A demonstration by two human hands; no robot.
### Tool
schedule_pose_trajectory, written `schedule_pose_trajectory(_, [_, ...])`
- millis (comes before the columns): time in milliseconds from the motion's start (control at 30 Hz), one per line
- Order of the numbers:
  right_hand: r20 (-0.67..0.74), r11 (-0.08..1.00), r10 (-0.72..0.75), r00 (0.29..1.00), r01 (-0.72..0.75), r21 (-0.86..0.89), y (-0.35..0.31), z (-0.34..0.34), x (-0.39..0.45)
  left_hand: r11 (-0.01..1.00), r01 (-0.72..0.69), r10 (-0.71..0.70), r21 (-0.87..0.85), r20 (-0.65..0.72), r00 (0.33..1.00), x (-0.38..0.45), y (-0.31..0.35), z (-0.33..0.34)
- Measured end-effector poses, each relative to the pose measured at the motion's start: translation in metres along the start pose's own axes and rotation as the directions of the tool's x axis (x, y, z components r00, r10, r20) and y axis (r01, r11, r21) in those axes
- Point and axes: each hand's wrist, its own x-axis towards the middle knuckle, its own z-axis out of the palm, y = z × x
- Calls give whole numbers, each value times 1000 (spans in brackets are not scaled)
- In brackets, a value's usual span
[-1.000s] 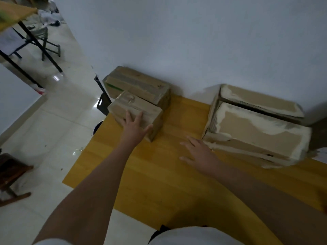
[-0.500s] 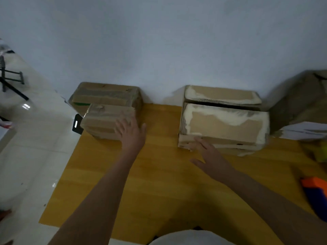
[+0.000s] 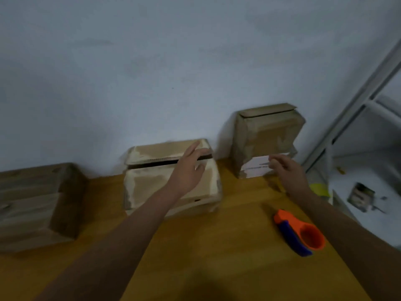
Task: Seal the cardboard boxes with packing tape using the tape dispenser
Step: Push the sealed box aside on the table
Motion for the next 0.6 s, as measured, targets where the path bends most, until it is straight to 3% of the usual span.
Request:
schedule_pose_trajectory(100, [-125,998,51,991,-47,35,24,-41,47,996,81,-79,-30,45,996,37,28,29])
schedule_pose_trajectory(200, [-189,994,89,978,-75,80,39,-68,95,956,262,-252,-134,87,964,67,49,56])
schedule_pose_trajectory(367, [33,969,210,977,-212,128,44,-85,155,812,501,-488,-299,123,864,106,82,86])
schedule_pose_trajectory(467, [185,960,217,959,-244,140,41,-83,169,714,559,-554,-421,148,819,121,95,96])
schedule_pose_trajectory(600, [146,967,148,978,-174,186,27,-83,166,677,512,-536,-528,123,835,132,108,105])
